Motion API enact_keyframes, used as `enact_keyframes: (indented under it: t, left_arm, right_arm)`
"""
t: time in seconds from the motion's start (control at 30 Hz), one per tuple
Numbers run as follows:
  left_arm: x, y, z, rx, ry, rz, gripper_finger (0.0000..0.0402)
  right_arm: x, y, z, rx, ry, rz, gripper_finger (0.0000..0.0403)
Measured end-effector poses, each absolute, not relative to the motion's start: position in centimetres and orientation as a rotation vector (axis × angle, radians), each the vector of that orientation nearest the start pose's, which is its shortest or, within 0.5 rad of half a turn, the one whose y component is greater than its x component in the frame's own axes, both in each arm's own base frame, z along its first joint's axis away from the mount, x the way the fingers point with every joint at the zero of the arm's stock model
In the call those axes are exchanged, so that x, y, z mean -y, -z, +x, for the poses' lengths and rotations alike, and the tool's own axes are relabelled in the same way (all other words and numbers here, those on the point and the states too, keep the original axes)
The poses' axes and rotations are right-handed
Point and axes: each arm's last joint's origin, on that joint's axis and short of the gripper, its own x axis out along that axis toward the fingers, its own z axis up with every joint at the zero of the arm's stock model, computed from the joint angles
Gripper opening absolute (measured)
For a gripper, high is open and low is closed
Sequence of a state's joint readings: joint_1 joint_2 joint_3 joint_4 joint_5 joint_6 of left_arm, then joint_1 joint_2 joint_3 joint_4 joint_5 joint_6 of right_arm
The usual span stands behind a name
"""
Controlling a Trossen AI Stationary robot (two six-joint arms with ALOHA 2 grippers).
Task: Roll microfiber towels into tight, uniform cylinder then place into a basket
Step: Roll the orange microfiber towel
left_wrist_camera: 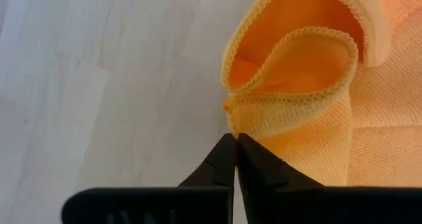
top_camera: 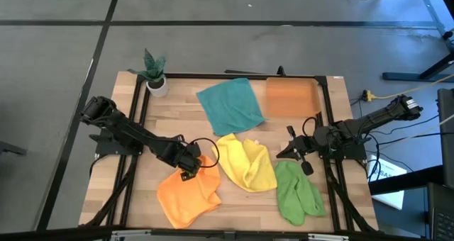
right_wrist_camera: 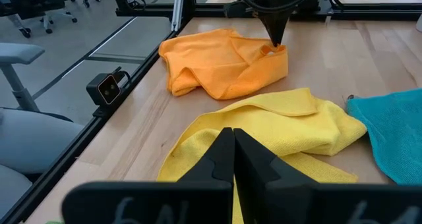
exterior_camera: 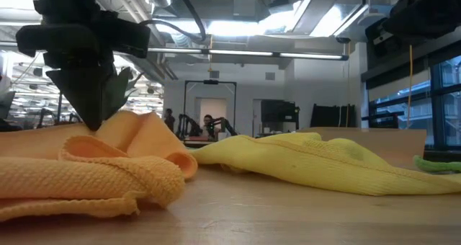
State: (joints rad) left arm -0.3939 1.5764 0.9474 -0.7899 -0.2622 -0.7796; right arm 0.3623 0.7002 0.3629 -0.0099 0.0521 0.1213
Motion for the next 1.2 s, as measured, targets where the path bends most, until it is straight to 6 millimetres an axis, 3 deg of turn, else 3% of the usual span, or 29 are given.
enact_keyframes:
  t: [0.4, 0.9, 1.2]
  left_arm:
    - [9.6, -18.8, 24.5, -1.274, -0.402, -0.201, 0.0]
    - [9.5, -24.8, 23.9, -1.142, -0.493, -0.122, 0.0]
    - [10.3, -24.4, 24.1, -1.25, -0.332, -0.208, 0.0]
  right_arm:
    - [-5.5, -21.7, 15.0, -0.353, -0.286, 0.049, 0.0005]
    - [-5.4, -21.7, 15.1, -0.338, -0.247, 0.012, 0.0005]
    - [-5.4, -21.7, 15.1, -0.337, -0.248, 0.006, 0.0005]
